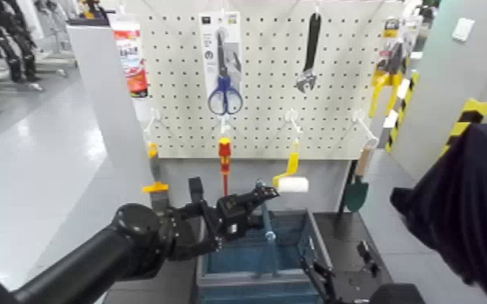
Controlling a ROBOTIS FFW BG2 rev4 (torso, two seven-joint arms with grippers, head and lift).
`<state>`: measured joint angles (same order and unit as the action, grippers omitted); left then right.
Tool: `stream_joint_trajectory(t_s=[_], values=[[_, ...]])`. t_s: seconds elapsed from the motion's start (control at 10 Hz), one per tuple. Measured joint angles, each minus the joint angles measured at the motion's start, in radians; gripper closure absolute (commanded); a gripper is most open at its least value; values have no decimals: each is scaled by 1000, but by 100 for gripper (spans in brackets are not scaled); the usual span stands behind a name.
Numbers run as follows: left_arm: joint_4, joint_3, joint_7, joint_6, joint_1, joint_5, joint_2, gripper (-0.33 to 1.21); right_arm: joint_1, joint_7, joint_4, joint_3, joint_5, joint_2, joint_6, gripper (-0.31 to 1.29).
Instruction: Grasp the handle of the crate.
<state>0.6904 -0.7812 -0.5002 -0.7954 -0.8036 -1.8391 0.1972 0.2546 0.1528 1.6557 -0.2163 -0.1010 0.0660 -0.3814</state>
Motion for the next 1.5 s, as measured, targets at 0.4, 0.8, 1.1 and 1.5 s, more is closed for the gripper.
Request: stream_joint_trajectory(t_s=[0.4,0.8,1.1,1.5], values=[[-3,-21,17,0,0,2,-8,96,4,1,-1,4,-2,-1,-7,14],[43,-11,24,58,18,69,-7,111,15,3,2,15,-1,-4,-11,14],[73,3,40,103,22,125,-3,113,20,6,3,17,0,-5,-11,14],[108,9,45,107,43,130,-2,113,23,7,1,17,0,-5,-10,14]])
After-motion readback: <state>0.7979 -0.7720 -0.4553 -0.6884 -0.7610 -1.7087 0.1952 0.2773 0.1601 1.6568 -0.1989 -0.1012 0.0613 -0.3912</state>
